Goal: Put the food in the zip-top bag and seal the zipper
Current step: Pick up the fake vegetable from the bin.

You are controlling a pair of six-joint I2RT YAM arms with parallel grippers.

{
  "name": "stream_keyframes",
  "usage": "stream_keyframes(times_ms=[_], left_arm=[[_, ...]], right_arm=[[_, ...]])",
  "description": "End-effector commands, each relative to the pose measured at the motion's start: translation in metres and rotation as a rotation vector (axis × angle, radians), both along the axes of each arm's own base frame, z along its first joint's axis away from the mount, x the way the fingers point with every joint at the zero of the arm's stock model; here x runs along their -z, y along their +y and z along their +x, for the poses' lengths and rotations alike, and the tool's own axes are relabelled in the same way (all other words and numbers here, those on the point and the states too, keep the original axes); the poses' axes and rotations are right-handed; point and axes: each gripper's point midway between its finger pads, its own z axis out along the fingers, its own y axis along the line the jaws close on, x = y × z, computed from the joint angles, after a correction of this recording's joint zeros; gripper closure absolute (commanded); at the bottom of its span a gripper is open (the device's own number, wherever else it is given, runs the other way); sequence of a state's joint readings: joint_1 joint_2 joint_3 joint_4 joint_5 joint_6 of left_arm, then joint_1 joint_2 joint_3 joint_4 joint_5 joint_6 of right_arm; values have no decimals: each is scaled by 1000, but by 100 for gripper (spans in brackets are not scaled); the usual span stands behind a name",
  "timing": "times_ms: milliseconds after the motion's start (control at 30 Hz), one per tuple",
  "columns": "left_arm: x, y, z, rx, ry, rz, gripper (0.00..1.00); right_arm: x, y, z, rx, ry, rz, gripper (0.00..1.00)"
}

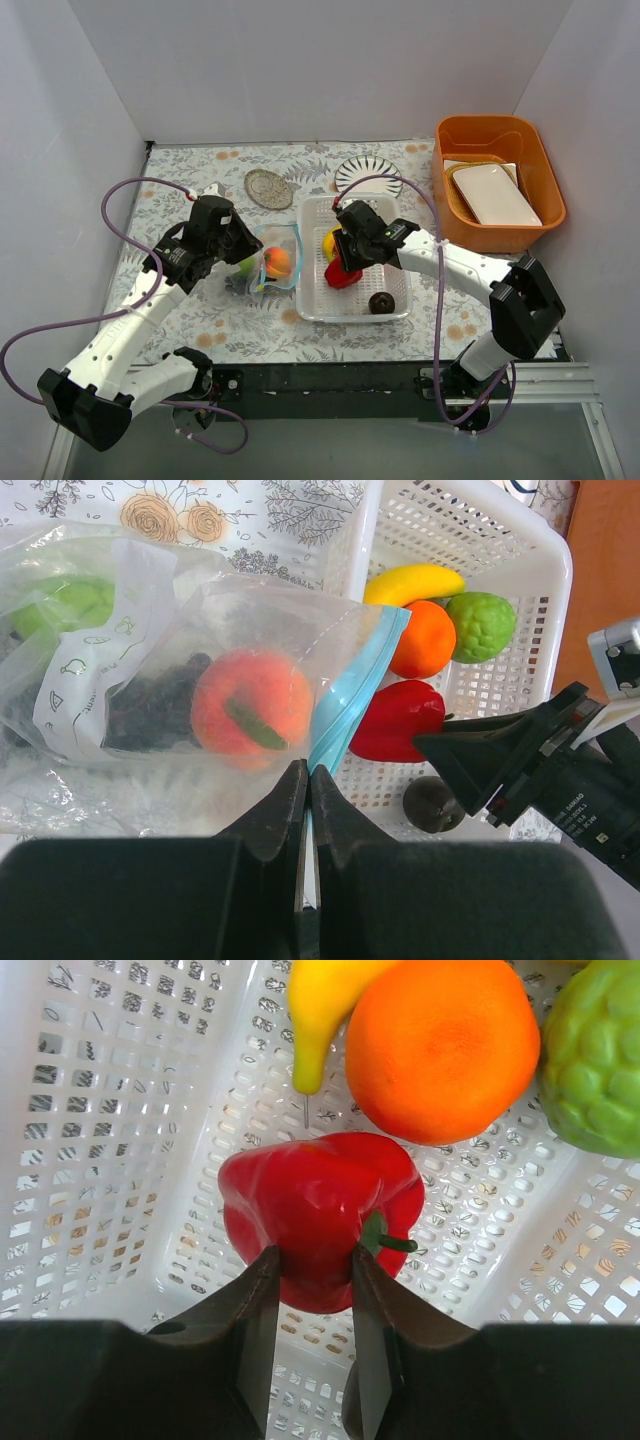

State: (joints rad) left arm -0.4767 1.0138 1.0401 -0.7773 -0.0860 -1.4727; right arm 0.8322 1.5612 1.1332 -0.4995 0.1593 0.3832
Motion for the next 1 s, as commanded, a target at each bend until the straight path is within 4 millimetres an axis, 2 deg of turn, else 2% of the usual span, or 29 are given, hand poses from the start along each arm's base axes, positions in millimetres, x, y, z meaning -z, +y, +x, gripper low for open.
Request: stream_keyframes(times_ms=[0, 400, 467, 533, 567, 600, 633, 733, 833, 967], left_arm=[[1, 0, -1, 12, -3, -1, 100], [1, -3, 0, 25, -3, -6, 100], [1, -4, 0, 27, -1, -8, 100], [1, -4, 0, 29, -2, -10, 100], [0, -5, 1, 28, -2, -12, 100], [1, -5, 1, 30, -1, -8, 100], [1, -5, 1, 31, -1, -10, 100], [0, -6, 1, 35, -4, -12, 100], [1, -5, 2, 33, -4, -4, 100], [3, -4, 1, 33, -2, -5, 100]], right_arm=[[-11, 5, -3, -33, -15, 40, 99], [-22, 16, -5, -63, -29, 112, 99], [-25, 17, -2, -63, -43, 116, 87], [-31, 13, 9, -22, -79, 88, 45], [-33, 8, 12, 8, -83, 64, 15], [-35, 5, 16, 33, -90, 46, 6], [-36, -1, 19, 56, -99, 17, 2], [-45, -5, 25, 121, -104, 20, 2], [-40, -11, 14, 222, -35, 52, 2], [-21, -10, -6, 343, 93, 114, 2]])
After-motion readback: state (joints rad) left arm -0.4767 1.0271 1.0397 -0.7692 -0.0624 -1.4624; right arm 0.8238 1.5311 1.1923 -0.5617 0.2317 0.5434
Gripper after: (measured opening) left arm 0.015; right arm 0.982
